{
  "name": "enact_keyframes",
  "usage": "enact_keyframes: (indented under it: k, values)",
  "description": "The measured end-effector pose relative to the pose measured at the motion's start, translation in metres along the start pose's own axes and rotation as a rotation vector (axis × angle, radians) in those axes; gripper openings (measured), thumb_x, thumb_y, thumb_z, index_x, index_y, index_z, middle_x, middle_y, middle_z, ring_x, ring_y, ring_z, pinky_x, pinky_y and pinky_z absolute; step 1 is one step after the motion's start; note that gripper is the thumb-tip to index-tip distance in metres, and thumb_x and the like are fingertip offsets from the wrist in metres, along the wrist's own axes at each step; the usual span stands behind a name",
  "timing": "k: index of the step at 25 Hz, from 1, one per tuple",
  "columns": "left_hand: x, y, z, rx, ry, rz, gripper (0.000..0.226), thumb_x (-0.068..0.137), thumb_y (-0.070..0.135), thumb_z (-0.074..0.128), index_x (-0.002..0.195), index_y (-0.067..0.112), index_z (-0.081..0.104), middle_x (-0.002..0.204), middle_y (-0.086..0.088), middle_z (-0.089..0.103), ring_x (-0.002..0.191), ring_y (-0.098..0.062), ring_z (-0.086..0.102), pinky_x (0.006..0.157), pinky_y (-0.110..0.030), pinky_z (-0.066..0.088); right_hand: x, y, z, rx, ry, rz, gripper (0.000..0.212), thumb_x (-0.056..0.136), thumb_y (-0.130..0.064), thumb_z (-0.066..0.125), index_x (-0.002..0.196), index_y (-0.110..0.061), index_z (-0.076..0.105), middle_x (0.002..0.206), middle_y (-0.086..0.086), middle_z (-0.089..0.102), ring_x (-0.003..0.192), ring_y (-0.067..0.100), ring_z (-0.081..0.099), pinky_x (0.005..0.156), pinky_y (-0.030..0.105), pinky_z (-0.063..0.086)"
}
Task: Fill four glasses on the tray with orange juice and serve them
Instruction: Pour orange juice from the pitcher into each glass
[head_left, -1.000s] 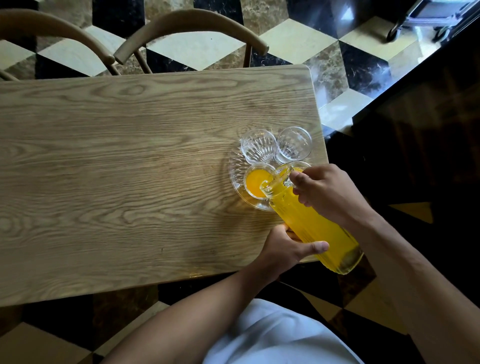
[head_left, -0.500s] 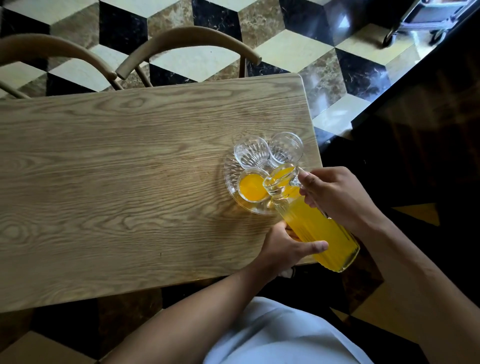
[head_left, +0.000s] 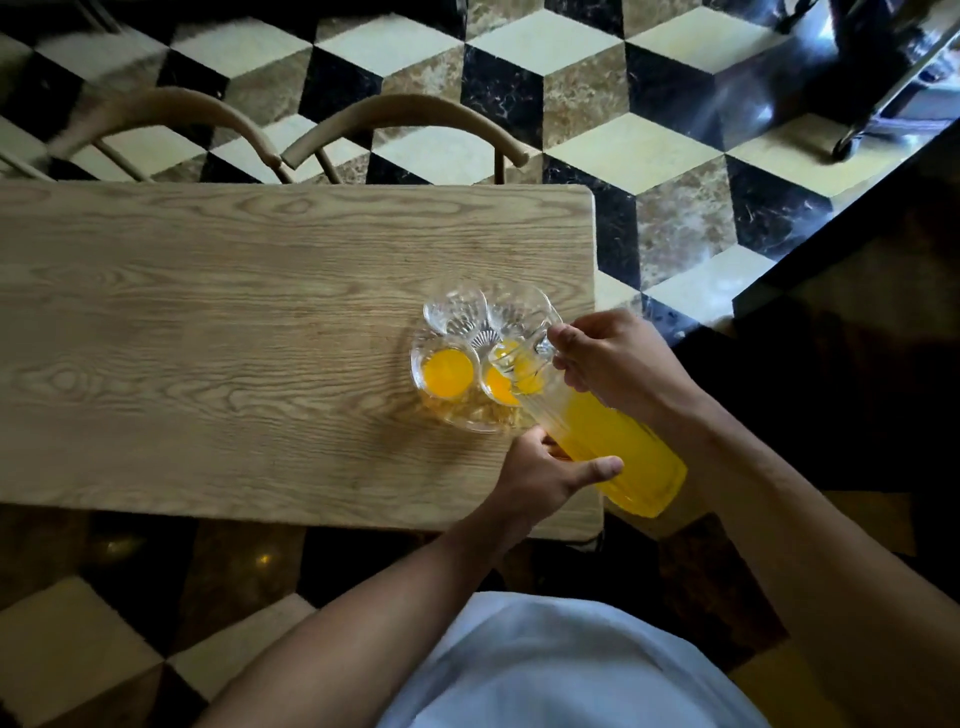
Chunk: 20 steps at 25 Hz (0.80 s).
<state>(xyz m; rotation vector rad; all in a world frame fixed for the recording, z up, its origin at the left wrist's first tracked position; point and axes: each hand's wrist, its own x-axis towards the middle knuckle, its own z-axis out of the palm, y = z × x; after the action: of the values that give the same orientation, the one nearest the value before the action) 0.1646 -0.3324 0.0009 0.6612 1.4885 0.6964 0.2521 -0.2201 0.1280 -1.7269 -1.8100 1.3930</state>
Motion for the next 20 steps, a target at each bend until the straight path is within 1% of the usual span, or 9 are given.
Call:
enact_keyframes:
  k: [1, 3, 5, 8, 11, 13, 16, 19, 20]
  values:
    - [0.002, 0.001, 0.007, -0.014, 0.019, 0.001, 0.041, 0.067, 0.028, 0.1, 0.081, 0.018, 0.063, 0.06, 0.014, 0.071, 0.056, 0.003, 0.065, 0.056, -0.014, 0.049, 0.003, 0.002, -0.004, -0.005, -0.014, -0.011, 0.046, 0.099, -0.041, 0.059, 0.062, -0.015, 0.068, 0.048, -0.006, 0.063, 0.049, 0.009, 0.059, 0.053, 0.026, 0.042]
    - [0.006, 0.003, 0.019, -0.031, 0.057, 0.002, 0.037, 0.07, 0.023, 0.099, 0.083, 0.018, 0.064, 0.058, 0.017, 0.069, 0.054, 0.007, 0.061, 0.057, -0.013, 0.047, 0.007, 0.005, -0.015, 0.004, -0.048, -0.041, 0.046, 0.098, -0.04, 0.06, 0.059, -0.016, 0.067, 0.047, -0.005, 0.063, 0.05, 0.013, 0.059, 0.056, 0.029, 0.043]
    - [0.007, 0.007, 0.027, -0.043, 0.085, 0.018, 0.043, 0.065, 0.031, 0.1, 0.089, 0.015, 0.068, 0.068, 0.015, 0.075, 0.063, 0.003, 0.069, 0.064, -0.016, 0.052, 0.01, 0.005, -0.024, -0.007, -0.074, -0.066, 0.045, 0.098, -0.039, 0.06, 0.061, -0.015, 0.068, 0.047, -0.005, 0.063, 0.047, 0.011, 0.057, 0.055, 0.028, 0.043]
    - [0.013, 0.012, 0.037, -0.034, 0.118, 0.025, 0.064, 0.057, 0.046, 0.1, 0.103, 0.012, 0.072, 0.091, 0.003, 0.082, 0.083, -0.01, 0.078, 0.075, -0.027, 0.061, 0.013, 0.005, -0.034, -0.029, -0.087, -0.086, 0.043, 0.099, -0.038, 0.059, 0.066, -0.012, 0.07, 0.051, -0.004, 0.063, 0.044, 0.007, 0.056, 0.051, 0.024, 0.043]
    - [0.025, 0.012, 0.04, -0.027, 0.136, 0.017, 0.084, 0.045, 0.063, 0.099, 0.106, 0.011, 0.071, 0.1, -0.006, 0.082, 0.094, -0.022, 0.079, 0.085, -0.045, 0.065, 0.018, 0.002, -0.038, -0.022, -0.082, -0.08, 0.043, 0.1, -0.034, 0.059, 0.066, -0.01, 0.068, 0.052, -0.002, 0.061, 0.039, 0.004, 0.051, 0.044, 0.019, 0.04]
    - [0.036, 0.009, 0.041, -0.028, 0.119, 0.027, 0.091, 0.039, 0.067, 0.098, 0.107, 0.012, 0.071, 0.101, -0.006, 0.082, 0.096, -0.024, 0.079, 0.089, -0.049, 0.064, 0.021, 0.001, -0.042, 0.005, -0.066, -0.066, 0.042, 0.101, -0.031, 0.059, 0.068, -0.006, 0.067, 0.052, 0.0, 0.059, 0.036, 0.003, 0.047, 0.04, 0.015, 0.037]
    - [0.045, 0.008, 0.042, -0.03, 0.087, 0.022, 0.088, 0.04, 0.065, 0.099, 0.105, 0.011, 0.071, 0.099, -0.007, 0.082, 0.096, -0.025, 0.079, 0.087, -0.047, 0.065, 0.027, 0.004, -0.044, 0.032, -0.05, -0.046, 0.041, 0.102, -0.029, 0.059, 0.07, -0.004, 0.067, 0.054, 0.003, 0.06, 0.036, 0.003, 0.046, 0.04, 0.014, 0.037]
    - [0.048, 0.009, 0.045, -0.046, 0.071, 0.018, 0.073, 0.049, 0.053, 0.1, 0.103, 0.013, 0.071, 0.094, -0.002, 0.082, 0.086, -0.017, 0.079, 0.076, -0.033, 0.063, 0.035, 0.007, -0.044, 0.013, -0.056, -0.035, 0.041, 0.102, -0.03, 0.059, 0.07, -0.005, 0.067, 0.054, 0.002, 0.061, 0.037, 0.002, 0.047, 0.041, 0.015, 0.038]
    - [0.05, 0.01, 0.047, -0.057, 0.075, 0.011, 0.071, 0.051, 0.051, 0.1, 0.103, 0.013, 0.071, 0.094, -0.001, 0.082, 0.085, -0.013, 0.079, 0.076, -0.031, 0.063, 0.039, 0.008, -0.046, 0.013, -0.069, -0.027, 0.041, 0.102, -0.03, 0.059, 0.069, -0.005, 0.067, 0.053, 0.0, 0.06, 0.037, 0.002, 0.047, 0.041, 0.015, 0.038]
